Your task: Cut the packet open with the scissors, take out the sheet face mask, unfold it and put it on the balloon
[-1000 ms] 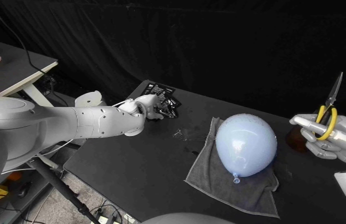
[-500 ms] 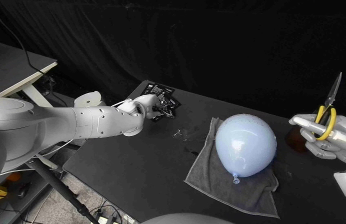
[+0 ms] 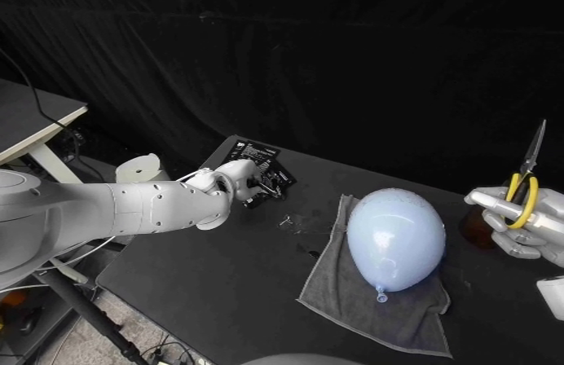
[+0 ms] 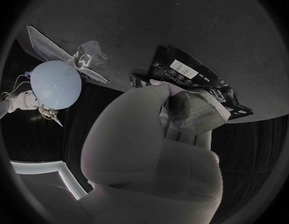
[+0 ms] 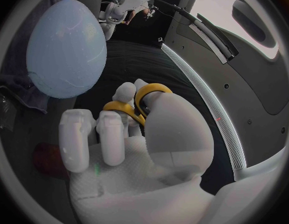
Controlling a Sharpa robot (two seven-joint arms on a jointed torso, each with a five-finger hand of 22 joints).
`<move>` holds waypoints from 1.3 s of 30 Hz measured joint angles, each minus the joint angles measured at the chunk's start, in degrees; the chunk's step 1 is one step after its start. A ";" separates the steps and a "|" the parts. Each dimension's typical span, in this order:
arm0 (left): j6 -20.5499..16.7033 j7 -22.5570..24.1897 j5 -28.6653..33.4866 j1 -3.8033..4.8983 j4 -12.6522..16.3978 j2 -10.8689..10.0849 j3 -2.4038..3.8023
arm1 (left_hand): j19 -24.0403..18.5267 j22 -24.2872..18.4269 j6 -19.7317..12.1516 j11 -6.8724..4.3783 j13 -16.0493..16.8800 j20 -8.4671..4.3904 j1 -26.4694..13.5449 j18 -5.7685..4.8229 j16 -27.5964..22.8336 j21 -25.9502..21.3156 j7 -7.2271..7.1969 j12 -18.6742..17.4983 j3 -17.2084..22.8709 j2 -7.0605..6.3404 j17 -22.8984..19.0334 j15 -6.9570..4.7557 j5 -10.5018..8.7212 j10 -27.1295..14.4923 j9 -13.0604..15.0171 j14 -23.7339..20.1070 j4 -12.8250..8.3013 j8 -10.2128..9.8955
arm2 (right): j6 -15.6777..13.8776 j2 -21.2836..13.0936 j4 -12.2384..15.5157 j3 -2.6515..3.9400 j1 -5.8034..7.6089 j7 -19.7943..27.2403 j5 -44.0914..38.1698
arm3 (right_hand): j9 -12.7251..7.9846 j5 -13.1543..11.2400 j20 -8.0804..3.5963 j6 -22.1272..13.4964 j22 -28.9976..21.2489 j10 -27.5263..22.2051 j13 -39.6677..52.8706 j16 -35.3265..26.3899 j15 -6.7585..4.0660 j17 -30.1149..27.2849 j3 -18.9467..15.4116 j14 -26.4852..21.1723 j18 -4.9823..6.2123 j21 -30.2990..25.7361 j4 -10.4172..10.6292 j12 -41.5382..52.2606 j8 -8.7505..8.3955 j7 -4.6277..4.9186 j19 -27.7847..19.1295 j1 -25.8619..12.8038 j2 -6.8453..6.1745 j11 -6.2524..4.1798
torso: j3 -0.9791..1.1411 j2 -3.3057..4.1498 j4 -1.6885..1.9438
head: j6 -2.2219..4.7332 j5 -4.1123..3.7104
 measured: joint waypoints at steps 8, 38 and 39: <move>0.62 2.23 1.65 2.37 2.89 -0.17 1.01 | -0.01 0.00 0.51 -0.09 -0.08 -0.01 -0.40 -0.02 -0.39 0.00 -0.12 -0.34 0.71 -1.31 -0.22 0.00 0.00 0.09 2.89 0.00 -0.39 0.30 | -0.44 0.31 -1.23 0.00 0.00 0.02 -0.02 | -0.02 0.00 0.00 0.02 0.03 0.00 0.00 0.07 0.00 0.00 0.23 0.00 0.00 -0.23 -0.23 0.00 0.00 -0.02 0.00 0.00 0.00 0.00 | -0.13 -0.07 -0.04 | 0.93 -1.86; 4.52 5.56 2.75 14.09 8.92 9.08 1.12 | -0.02 -0.10 -0.18 -0.08 -0.07 -0.02 -1.62 -0.07 -1.29 -0.01 0.54 -0.54 1.09 -3.10 -0.69 0.21 0.00 -0.38 3.95 -0.25 -0.78 0.30 | -5.07 5.77 -6.70 0.02 3.21 -4.27 2.17 | -2.40 0.00 0.65 -0.63 0.00 0.01 -0.03 -0.03 1.19 0.00 0.46 -0.10 0.01 -0.57 -0.77 0.00 -3.13 0.21 0.24 -1.96 -0.31 0.01 | -0.13 -0.04 -0.46 | 7.90 -17.58; 4.61 6.17 2.75 14.25 8.80 9.53 1.11 | -0.02 -0.10 -0.28 -0.08 -0.07 -0.02 -1.78 -0.08 -1.52 -0.01 0.65 -0.54 1.09 -3.26 -0.75 0.21 0.01 -0.38 3.96 -0.24 -0.78 0.33 | -5.19 6.10 -6.97 0.02 3.44 -4.87 2.38 | -2.57 -0.13 0.65 -0.63 0.01 0.01 -0.04 0.04 1.44 0.00 0.46 -0.01 0.00 -0.57 -0.77 0.00 -3.23 0.21 0.24 -2.44 -0.31 0.01 | -0.13 -0.04 -0.48 | 8.06 -18.18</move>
